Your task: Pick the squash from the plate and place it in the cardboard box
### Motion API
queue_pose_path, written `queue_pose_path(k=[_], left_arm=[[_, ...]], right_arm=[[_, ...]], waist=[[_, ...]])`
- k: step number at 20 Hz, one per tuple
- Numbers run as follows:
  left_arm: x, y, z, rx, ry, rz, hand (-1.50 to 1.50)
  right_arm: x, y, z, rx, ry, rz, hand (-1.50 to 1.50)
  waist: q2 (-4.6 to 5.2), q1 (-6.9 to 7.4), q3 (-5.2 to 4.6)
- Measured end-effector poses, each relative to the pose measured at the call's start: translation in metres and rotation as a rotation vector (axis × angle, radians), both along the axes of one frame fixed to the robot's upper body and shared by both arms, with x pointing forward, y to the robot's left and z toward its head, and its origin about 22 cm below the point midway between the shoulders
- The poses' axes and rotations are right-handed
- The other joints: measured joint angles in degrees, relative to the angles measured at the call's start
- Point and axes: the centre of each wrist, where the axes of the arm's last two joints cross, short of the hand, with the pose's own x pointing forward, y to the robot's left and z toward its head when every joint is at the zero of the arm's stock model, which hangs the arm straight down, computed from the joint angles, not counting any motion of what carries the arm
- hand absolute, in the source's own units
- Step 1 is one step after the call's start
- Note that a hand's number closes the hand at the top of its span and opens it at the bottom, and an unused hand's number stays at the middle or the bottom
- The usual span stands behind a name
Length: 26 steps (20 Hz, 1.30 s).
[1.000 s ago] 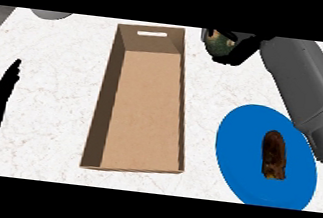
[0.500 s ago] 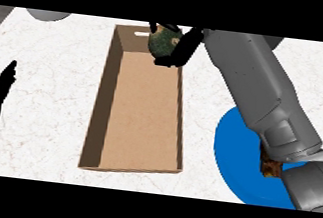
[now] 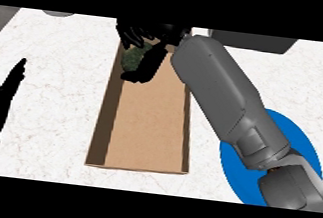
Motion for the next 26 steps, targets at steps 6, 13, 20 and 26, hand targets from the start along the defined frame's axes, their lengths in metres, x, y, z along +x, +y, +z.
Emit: queue_pose_path(k=[6,13,20,26], left_arm=[[0.012,-0.012,0.006,0.007,-0.007,-0.036,0.0],[0.023,-0.021,0.009,0.005,-0.02,-0.062,0.0],[0.024,-0.025,0.007,0.013,-0.02,-0.051,0.0],[0.018,-0.015,0.007,0.011,-0.018,-0.038,0.0]], right_arm=[[-0.008,0.009,-0.02,-0.064,0.019,-0.106,-1.5],[-0.017,0.012,-0.045,-0.092,0.145,-0.15,-1.5],[-0.021,0.014,-0.048,0.071,0.17,-0.125,-1.5],[-0.013,0.009,-0.038,0.276,0.248,-0.16,-1.5]], waist=[[0.39,1.89,-0.03],[0.9,3.47,-0.06],[0.98,3.14,-0.01],[0.85,2.33,0.02]])
